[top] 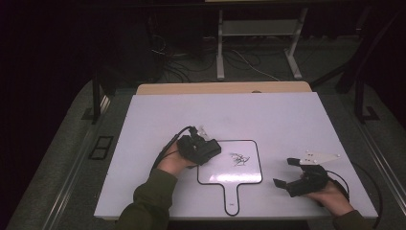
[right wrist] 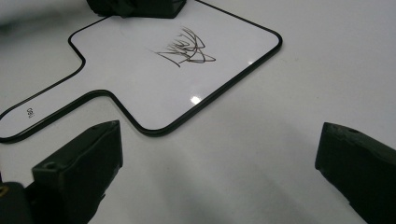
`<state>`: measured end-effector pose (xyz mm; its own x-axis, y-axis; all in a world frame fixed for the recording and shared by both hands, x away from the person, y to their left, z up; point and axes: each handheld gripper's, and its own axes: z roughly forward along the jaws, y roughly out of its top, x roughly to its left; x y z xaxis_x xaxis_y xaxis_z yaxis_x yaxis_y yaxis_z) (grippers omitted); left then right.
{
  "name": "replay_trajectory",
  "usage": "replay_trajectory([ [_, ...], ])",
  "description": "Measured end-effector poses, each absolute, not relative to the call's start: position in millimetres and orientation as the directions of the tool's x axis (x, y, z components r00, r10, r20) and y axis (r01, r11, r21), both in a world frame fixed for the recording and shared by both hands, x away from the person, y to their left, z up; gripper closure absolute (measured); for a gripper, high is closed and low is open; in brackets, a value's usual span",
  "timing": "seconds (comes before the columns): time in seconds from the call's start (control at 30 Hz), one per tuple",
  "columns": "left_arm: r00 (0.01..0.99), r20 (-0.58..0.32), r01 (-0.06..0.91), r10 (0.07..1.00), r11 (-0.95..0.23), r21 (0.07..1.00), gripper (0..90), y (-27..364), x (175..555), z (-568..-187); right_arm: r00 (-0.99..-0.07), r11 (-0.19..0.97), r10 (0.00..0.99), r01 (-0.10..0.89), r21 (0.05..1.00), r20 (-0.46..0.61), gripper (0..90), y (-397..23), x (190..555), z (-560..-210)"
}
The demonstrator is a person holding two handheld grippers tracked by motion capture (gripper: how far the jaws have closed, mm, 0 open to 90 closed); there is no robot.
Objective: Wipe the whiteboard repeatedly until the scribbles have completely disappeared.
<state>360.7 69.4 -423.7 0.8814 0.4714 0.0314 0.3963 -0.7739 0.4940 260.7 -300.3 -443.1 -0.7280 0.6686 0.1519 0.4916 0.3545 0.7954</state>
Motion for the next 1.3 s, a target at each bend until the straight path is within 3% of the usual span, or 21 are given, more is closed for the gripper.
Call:
replay_trajectory([
  [0.27, 0.926, 0.01, 0.325, 0.378, -0.808, 0.491, 39.2, 45, 342, -424, -0.727, 0.353, 0.669, 0.493, 0.795, 0.154, 0.0, -300, 261, -443],
  [0.5, 0.891, 0.018, 0.383, 0.455, -0.769, 0.511, 39.2, 55, 358, -425, -0.727, 0.353, 0.669, 0.493, 0.795, 0.154, 0.0, -300, 261, -443],
  [0.8, 0.93, 0.003, 0.319, 0.367, -0.811, 0.491, 39.2, 40, 342, -424, -0.73, 0.357, 0.667, 0.491, 0.794, 0.152, 0.0, -300, 262, -444],
  [1.3, 0.904, 0.004, 0.369, 0.427, -0.786, 0.496, 39.2, 34, 376, -425, -0.724, 0.348, 0.672, 0.495, 0.796, 0.157, 0.0, -301, 261, -443],
])
